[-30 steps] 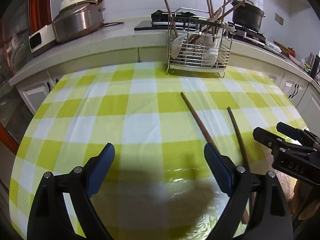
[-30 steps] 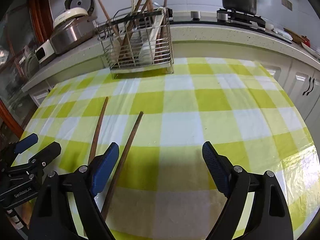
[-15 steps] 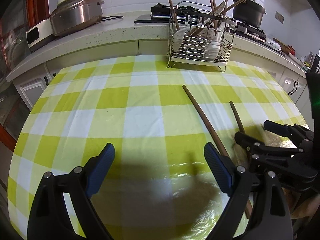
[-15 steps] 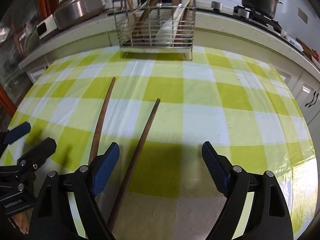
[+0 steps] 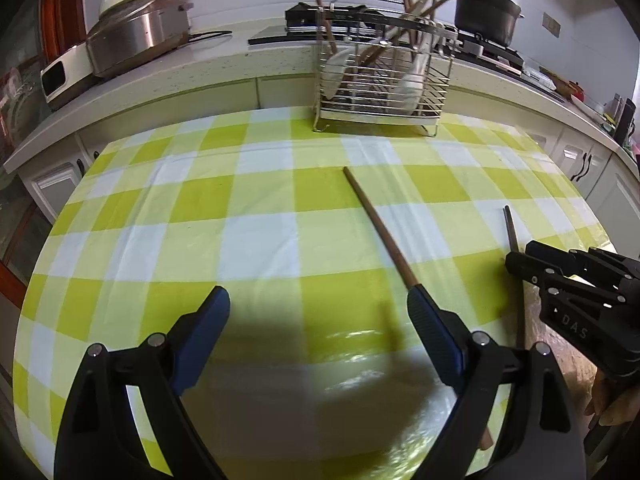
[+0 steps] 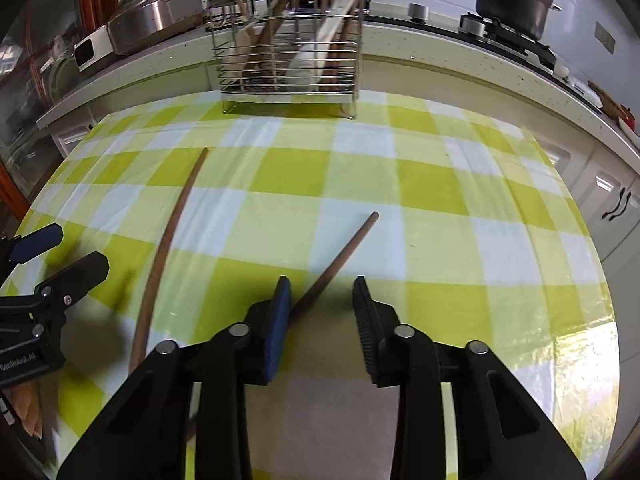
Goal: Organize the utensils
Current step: 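Close the left tool on a brown chopstick while the right tool grasps the other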
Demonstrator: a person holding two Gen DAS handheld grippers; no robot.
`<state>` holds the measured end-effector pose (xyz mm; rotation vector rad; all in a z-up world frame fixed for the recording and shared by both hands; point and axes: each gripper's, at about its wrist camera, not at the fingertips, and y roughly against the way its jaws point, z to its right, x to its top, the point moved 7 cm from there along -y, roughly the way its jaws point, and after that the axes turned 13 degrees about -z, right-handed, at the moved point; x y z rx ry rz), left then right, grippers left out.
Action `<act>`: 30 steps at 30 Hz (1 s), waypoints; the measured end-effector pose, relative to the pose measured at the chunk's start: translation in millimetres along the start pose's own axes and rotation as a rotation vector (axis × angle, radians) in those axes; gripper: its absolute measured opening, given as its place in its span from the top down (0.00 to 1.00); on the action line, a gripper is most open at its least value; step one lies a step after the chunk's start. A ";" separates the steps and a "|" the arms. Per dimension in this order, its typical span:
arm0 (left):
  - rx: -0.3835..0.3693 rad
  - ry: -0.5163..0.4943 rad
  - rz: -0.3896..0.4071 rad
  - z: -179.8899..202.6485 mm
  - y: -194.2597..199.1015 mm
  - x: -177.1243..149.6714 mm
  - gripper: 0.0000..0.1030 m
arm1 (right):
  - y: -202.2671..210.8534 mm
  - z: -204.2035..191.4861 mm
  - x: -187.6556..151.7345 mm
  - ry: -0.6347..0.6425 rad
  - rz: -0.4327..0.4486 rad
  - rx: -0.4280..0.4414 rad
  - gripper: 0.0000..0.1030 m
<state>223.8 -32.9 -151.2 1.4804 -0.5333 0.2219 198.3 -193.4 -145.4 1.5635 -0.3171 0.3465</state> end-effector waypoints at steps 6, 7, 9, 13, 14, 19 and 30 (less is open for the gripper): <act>-0.016 -0.007 -0.017 17.9 -7.2 9.7 0.16 | 2.9 3.7 -6.4 -0.022 -0.015 0.036 0.73; -0.011 -0.011 -0.023 21.0 -9.8 11.5 0.18 | 3.7 3.4 -7.8 -0.023 -0.016 0.038 0.73; -0.010 -0.022 -0.039 26.3 -14.8 14.5 0.22 | 4.5 2.3 -10.7 -0.019 -0.016 0.041 0.73; -0.021 -0.036 -0.076 32.4 -25.8 16.6 0.36 | 5.8 3.1 -14.3 -0.002 -0.011 0.049 0.73; -0.027 -0.036 -0.081 33.4 -27.7 16.2 0.38 | 6.5 4.4 -14.7 -0.005 -0.013 0.055 0.73; -0.020 -0.091 -0.071 44.4 -29.4 13.8 0.62 | 7.4 4.8 -17.4 0.027 0.007 0.057 0.81; -0.044 -0.160 -0.071 19.9 -18.4 -5.0 0.92 | 3.2 -12.2 -6.1 0.099 0.002 0.181 0.89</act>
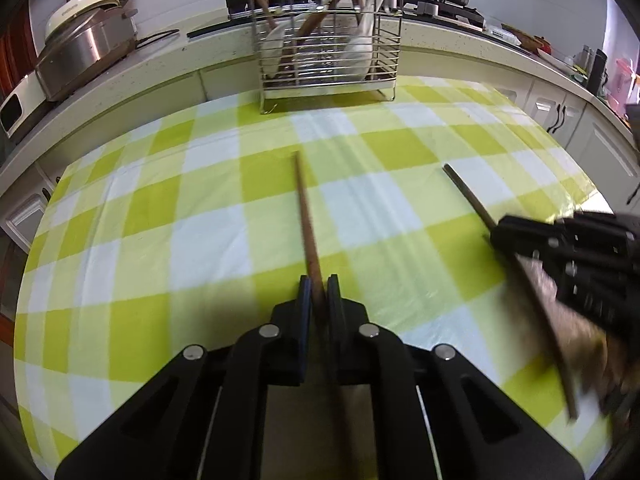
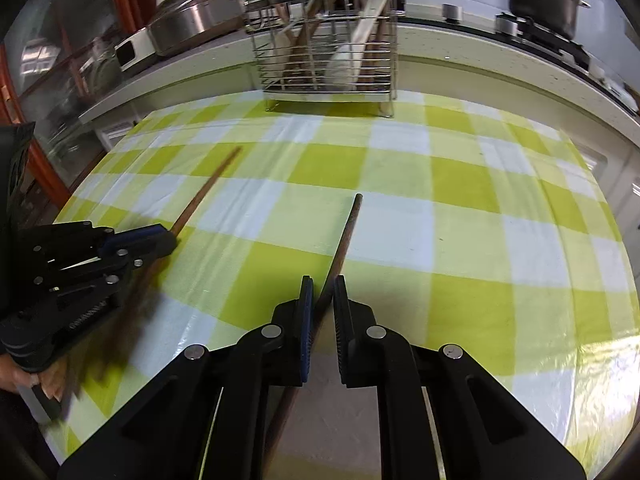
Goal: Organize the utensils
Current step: 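Close the left tool on a brown chopstick while the right tool grasps the other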
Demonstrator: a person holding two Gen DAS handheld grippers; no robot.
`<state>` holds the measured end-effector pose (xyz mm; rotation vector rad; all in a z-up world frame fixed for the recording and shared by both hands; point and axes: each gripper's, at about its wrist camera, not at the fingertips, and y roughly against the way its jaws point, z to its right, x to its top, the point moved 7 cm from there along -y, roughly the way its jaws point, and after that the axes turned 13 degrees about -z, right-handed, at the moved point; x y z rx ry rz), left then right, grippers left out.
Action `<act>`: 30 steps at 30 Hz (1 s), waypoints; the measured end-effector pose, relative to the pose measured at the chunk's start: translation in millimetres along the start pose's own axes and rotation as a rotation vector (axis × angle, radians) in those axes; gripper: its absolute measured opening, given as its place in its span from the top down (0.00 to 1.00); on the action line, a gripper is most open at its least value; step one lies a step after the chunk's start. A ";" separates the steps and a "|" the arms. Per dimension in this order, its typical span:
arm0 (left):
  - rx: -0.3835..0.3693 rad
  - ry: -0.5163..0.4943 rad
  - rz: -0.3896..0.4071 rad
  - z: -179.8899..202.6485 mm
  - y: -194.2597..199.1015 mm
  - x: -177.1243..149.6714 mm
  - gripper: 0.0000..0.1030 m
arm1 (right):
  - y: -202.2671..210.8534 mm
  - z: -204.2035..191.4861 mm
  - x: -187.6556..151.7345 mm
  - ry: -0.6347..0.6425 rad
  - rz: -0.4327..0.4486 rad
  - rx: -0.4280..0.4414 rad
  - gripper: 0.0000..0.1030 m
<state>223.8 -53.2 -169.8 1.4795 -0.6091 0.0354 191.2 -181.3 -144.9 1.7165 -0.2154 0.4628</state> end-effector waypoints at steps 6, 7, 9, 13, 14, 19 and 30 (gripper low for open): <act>-0.030 0.024 -0.005 -19.0 1.2 -2.1 0.92 | 2.9 -1.0 -5.7 -0.009 -0.028 -0.004 0.87; -0.036 0.022 -0.005 -17.8 1.3 -1.3 0.91 | 4.2 -2.5 -8.5 -0.005 -0.035 -0.012 0.87; -0.039 0.019 -0.008 -14.8 -0.4 1.9 0.84 | 5.9 -5.4 -13.3 0.004 -0.044 -0.023 0.87; -0.044 0.031 -0.006 -15.3 -5.9 14.3 0.79 | 7.5 -8.2 -18.5 0.001 -0.045 -0.051 0.86; -0.054 0.033 -0.010 -15.4 -7.2 17.6 0.79 | 7.5 -8.0 -18.5 -0.005 -0.046 -0.054 0.86; -0.051 0.006 -0.023 -12.8 -13.7 31.1 0.79 | 7.6 -5.7 -18.5 -0.061 -0.034 -0.060 0.86; -0.074 0.001 -0.028 -12.1 -12.2 26.5 0.92 | 5.8 -8.9 -17.8 -0.115 -0.022 -0.131 0.85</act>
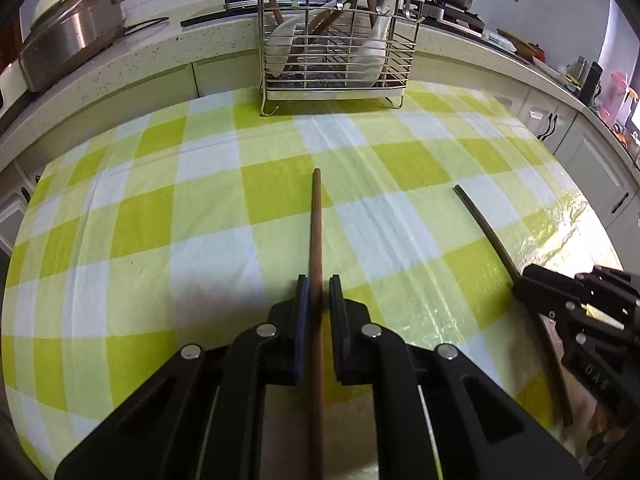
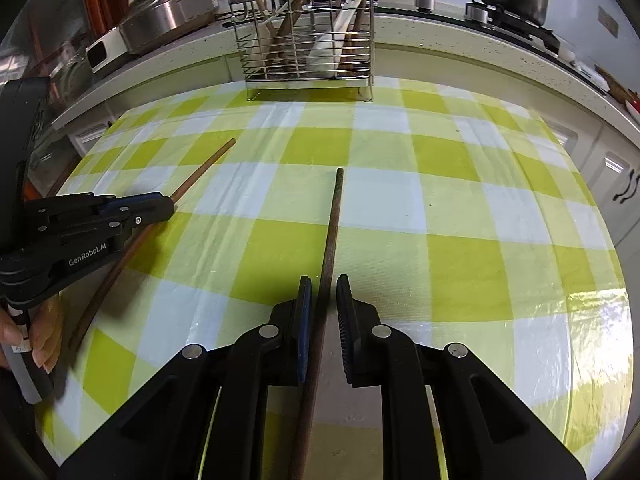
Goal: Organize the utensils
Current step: 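Lift both held chopsticks upright and carry them toward the wire rack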
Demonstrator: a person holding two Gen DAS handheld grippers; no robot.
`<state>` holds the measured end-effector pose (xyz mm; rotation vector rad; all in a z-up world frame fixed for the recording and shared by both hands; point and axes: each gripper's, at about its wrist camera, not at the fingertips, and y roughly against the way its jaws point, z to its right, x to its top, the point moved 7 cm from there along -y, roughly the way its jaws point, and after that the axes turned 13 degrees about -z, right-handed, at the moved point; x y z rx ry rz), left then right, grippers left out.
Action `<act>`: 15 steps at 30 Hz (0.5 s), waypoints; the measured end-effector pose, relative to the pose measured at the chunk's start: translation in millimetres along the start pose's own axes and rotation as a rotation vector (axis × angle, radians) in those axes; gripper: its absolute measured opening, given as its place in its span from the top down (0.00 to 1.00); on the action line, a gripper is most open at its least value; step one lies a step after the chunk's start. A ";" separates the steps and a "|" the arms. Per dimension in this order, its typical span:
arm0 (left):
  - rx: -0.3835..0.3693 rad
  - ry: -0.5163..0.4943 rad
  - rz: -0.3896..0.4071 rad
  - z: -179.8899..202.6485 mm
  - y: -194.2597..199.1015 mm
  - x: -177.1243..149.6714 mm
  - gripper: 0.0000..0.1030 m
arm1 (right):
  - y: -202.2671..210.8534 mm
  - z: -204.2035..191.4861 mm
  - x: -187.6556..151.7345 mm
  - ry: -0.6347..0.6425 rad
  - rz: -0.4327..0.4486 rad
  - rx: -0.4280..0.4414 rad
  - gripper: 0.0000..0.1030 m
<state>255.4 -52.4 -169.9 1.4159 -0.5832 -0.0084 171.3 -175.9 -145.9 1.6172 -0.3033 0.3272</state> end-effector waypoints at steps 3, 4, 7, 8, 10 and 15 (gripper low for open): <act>0.009 -0.026 -0.003 5.3 0.0 -1.1 0.94 | -0.4 -3.1 -0.9 -0.012 0.015 -0.044 0.85; 0.010 -0.034 0.002 7.2 0.5 -2.5 0.94 | -0.3 -3.1 -1.4 -0.021 0.020 -0.047 0.85; 0.007 -0.034 0.015 7.2 1.6 -4.7 0.94 | -0.2 -3.9 -2.4 -0.028 0.035 -0.070 0.87; 0.000 -0.029 0.017 6.5 2.0 -5.2 0.94 | 0.0 -4.9 -2.6 -0.021 0.041 -0.087 0.93; -0.015 -0.022 0.020 5.1 2.4 -5.4 0.94 | 0.4 -6.1 -2.8 -0.013 0.051 -0.092 0.94; -0.023 -0.017 0.011 5.2 3.2 -6.8 0.94 | 4.2 -4.7 -3.5 -0.032 0.064 -0.060 0.94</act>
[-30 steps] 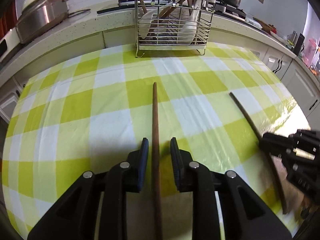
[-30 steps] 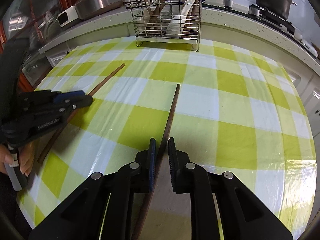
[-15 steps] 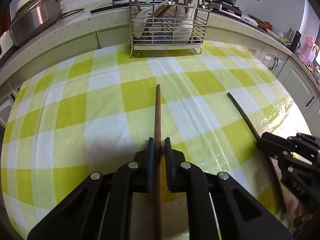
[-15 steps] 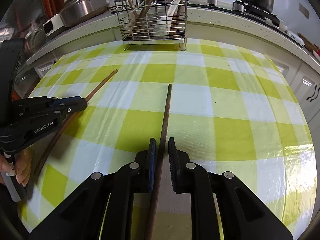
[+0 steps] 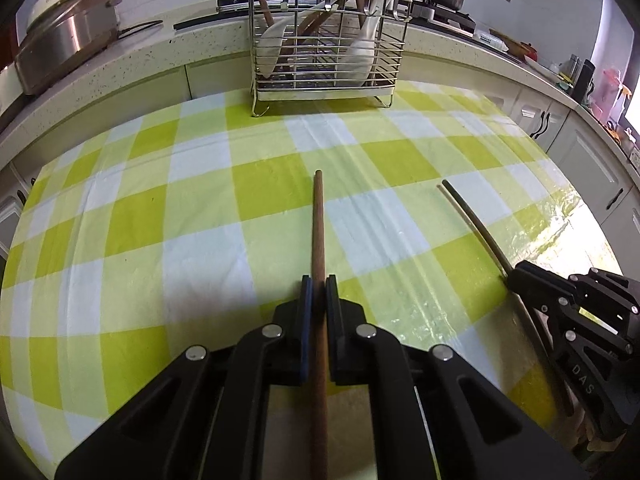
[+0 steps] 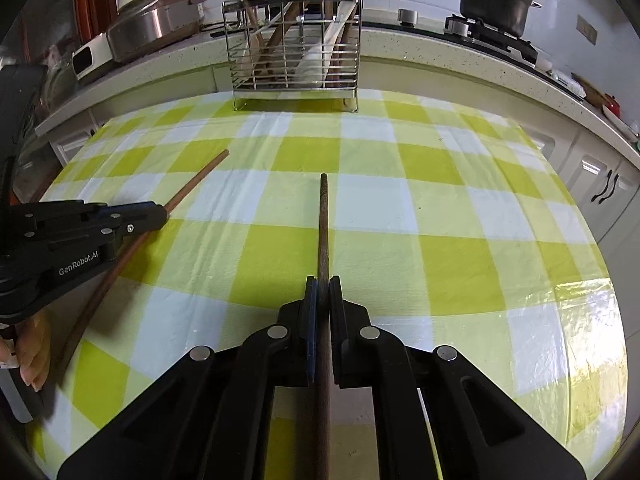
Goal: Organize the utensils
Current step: 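Lift both held chopsticks upright and carry them toward the wire rack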
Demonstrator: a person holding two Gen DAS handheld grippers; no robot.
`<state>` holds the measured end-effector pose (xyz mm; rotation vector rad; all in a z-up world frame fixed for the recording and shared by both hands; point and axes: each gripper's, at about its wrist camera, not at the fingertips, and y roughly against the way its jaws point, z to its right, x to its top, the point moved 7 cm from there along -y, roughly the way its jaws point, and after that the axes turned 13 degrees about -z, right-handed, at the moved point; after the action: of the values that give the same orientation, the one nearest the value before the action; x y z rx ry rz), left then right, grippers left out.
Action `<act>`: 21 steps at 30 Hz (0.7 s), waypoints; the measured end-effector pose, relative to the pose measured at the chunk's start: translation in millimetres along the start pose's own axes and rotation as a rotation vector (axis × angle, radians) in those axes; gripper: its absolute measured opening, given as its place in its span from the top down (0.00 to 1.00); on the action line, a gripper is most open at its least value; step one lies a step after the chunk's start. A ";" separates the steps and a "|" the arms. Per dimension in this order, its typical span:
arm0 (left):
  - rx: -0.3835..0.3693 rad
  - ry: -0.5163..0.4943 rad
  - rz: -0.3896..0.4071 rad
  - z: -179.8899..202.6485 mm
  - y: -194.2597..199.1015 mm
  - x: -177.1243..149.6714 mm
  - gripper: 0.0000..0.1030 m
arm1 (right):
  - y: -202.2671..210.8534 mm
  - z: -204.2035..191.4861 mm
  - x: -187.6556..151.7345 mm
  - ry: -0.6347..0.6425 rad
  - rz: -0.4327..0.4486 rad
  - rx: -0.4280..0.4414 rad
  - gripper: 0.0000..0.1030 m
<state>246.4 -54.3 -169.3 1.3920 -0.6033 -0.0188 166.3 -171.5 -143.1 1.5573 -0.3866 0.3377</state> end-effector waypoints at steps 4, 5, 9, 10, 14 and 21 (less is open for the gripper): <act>0.020 0.006 0.005 2.3 2.5 -6.3 0.94 | 3.4 1.0 0.9 -0.017 0.014 0.009 0.94; 0.024 0.014 0.010 2.0 3.1 -8.2 0.94 | 3.7 1.9 1.3 -0.022 0.016 0.012 0.94; 0.048 0.038 0.042 1.9 8.8 -16.4 0.94 | 5.5 4.4 2.1 -0.036 0.027 0.026 0.94; 0.066 0.054 0.069 1.0 13.5 -19.0 0.94 | 6.8 5.1 2.5 -0.040 0.034 0.030 0.94; 0.089 0.100 0.151 0.5 30.7 -24.9 0.94 | 17.2 7.5 6.4 -0.055 0.086 0.055 0.94; 0.147 0.142 0.336 6.0 74.5 -26.9 0.94 | 47.4 5.6 16.8 -0.049 0.222 0.080 0.94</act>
<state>196.3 -35.0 -110.8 1.4042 -0.7230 0.3971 160.1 -178.2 -93.3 1.6061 -0.5920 0.4925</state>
